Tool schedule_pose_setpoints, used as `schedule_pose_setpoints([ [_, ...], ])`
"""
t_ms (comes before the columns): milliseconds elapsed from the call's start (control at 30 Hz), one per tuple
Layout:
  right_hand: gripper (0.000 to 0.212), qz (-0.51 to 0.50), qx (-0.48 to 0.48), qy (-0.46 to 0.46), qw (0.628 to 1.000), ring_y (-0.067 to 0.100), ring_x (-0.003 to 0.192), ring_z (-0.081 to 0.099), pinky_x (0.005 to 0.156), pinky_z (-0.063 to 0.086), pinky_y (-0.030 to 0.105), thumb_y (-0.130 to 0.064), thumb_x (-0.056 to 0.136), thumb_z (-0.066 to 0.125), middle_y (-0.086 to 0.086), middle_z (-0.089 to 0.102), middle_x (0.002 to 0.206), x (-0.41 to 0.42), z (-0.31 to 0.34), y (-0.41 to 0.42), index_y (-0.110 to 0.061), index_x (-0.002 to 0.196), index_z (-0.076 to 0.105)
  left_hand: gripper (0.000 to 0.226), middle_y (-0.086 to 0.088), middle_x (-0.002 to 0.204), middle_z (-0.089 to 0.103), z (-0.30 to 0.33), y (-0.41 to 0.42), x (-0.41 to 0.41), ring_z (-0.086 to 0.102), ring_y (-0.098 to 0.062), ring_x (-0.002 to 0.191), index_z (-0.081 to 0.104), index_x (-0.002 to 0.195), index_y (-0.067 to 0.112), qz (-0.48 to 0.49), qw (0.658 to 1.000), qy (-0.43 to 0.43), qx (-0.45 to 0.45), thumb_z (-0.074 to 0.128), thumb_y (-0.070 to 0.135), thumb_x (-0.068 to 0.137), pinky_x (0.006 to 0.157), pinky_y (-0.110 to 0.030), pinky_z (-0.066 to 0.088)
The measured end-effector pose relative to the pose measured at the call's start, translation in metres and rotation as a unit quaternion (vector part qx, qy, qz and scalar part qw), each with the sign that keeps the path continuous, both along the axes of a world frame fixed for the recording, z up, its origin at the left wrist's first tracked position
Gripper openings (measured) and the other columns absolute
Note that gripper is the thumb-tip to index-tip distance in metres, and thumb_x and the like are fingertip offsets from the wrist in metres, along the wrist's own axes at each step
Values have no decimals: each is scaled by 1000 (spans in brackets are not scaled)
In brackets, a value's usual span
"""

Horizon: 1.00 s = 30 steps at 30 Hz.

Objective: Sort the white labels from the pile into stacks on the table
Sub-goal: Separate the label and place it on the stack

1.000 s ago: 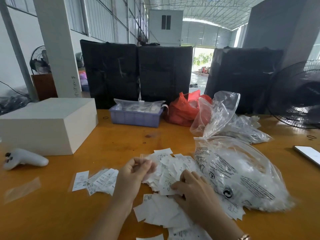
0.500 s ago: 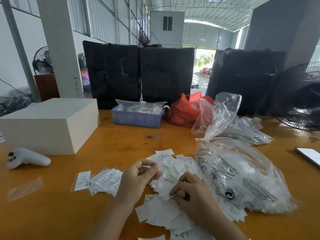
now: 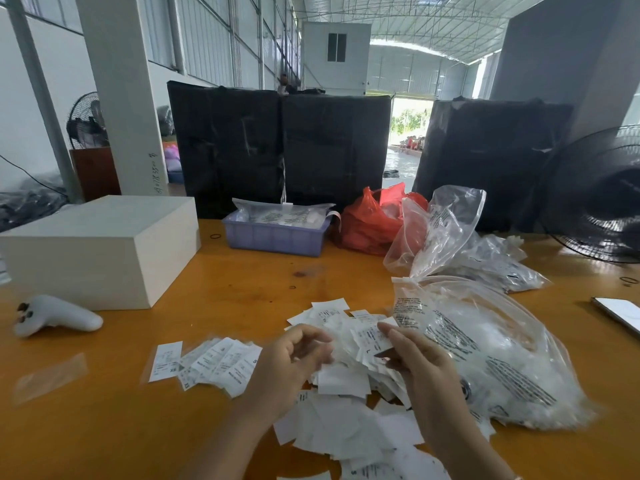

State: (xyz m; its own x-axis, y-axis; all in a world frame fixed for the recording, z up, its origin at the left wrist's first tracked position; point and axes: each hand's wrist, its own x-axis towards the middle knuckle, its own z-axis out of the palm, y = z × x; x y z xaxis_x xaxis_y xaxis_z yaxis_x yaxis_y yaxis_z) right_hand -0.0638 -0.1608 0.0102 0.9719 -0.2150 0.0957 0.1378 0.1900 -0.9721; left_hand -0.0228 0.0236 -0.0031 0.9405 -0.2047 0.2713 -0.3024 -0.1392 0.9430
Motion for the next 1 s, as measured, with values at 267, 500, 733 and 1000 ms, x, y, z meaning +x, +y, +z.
schedule_pose_setpoints([
  [267, 55, -58, 39, -7, 998, 21, 74, 71, 59, 54, 21, 2, 80, 70, 7, 71, 83, -1, -3, 18, -41, 111, 56, 21, 16, 75, 70, -3, -10, -5, 64, 3, 71, 66, 94, 31, -45, 998, -15, 37, 62, 43, 78, 66, -10, 47],
  [500, 30, -22, -41, 16, 999, 15, 60, 56, 52, 48, 23, -8, 82, 72, 10, 53, 62, -4, -7, 22, -33, 98, 72, 4, 17, 70, 68, -2, -9, -4, 61, 5, 65, 67, 84, 30, -14, 999, -32, 38, 64, 30, 86, 59, -10, 46],
  [733, 28, -24, -9, 6, 1000, 10, 60, 65, 49, 47, 17, -8, 85, 68, 6, 68, 65, -6, 0, 19, -36, 86, 74, 14, 11, 73, 72, 2, -8, -4, 64, 1, 66, 68, 80, 24, -2, 1000, -2, 0, 68, 38, 76, 59, -11, 48],
  [1000, 22, -2, -10, 2, 1000, 9, 52, 60, 46, 43, 16, -3, 84, 68, 10, 68, 66, -7, -1, 20, -24, 89, 73, 28, 9, 74, 73, 2, -8, -4, 66, 0, 68, 69, 82, 22, -7, 999, 0, -32, 70, 44, 64, 61, -11, 49],
])
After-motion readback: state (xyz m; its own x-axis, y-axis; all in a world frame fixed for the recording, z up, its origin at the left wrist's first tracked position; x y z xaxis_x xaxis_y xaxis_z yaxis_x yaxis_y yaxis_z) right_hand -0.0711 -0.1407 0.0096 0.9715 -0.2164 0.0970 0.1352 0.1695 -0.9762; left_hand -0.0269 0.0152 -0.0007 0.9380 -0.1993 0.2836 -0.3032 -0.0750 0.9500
